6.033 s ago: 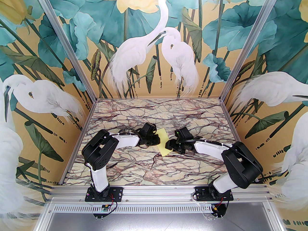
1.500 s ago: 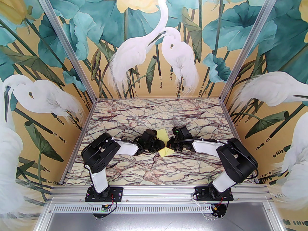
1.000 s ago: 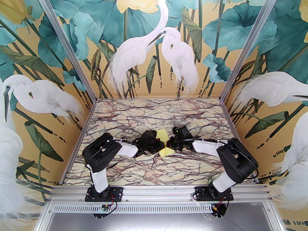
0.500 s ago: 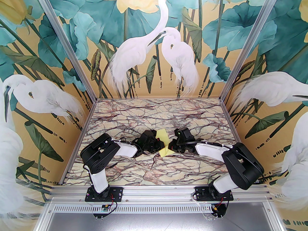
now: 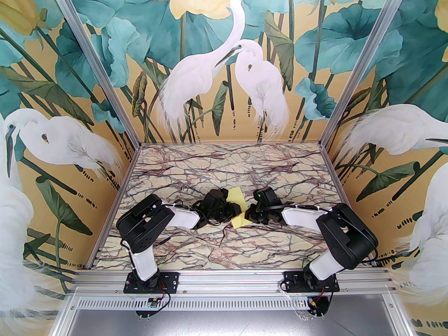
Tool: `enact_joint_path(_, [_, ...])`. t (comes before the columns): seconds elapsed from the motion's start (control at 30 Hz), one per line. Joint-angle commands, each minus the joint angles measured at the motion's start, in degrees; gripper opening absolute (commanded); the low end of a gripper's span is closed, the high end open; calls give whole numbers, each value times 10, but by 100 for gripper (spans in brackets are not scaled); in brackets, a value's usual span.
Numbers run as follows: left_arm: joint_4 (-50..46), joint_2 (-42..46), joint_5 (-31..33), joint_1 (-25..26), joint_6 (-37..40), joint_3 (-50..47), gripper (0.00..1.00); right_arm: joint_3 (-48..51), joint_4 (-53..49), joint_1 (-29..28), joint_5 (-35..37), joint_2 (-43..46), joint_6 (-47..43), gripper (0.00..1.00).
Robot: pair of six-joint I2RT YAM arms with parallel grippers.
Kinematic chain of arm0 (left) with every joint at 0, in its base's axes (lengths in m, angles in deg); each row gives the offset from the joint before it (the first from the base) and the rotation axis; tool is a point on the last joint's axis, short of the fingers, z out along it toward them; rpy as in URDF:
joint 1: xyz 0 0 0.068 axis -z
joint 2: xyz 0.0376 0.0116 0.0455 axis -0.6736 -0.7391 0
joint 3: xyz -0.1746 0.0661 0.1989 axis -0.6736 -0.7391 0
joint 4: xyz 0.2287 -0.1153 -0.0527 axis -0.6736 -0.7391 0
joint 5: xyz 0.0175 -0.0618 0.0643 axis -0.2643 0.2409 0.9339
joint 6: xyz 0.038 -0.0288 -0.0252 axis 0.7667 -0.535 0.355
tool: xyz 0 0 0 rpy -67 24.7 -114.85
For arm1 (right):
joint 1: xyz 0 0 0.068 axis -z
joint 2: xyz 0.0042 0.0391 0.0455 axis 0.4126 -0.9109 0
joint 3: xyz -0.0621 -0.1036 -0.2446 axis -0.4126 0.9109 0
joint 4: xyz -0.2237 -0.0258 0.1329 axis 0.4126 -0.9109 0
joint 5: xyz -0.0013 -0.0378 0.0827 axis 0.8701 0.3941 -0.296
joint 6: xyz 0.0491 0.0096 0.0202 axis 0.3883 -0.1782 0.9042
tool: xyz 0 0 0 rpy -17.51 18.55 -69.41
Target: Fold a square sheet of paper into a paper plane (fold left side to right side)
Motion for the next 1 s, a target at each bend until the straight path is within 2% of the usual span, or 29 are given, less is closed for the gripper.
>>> enact_joint_path(0.0, [14,-14,-15,6,6,6,29,-10,6,-1,0,-1,-8,0])
enact_joint_path(0.13, [18,-25,-18,8,5,8,27,-8,5,-1,-1,3,-6,0])
enact_joint_path(0.3, [20,-30,-18,9,6,12,20,-7,4,-1,0,7,-5,0])
enact_joint_path(0.37, [17,-29,-15,9,9,14,16,-7,3,-1,0,8,-5,0])
enact_joint_path(0.5, [3,-19,-1,9,18,14,0,-6,0,-1,-2,15,-4,0])
enact_joint_path(0.73, [-45,16,22,7,47,15,0,3,-6,-1,2,49,-4,0])
enact_joint_path(0.97, [-66,25,18,-8,67,17,0,16,4,-2,3,40,-2,1])
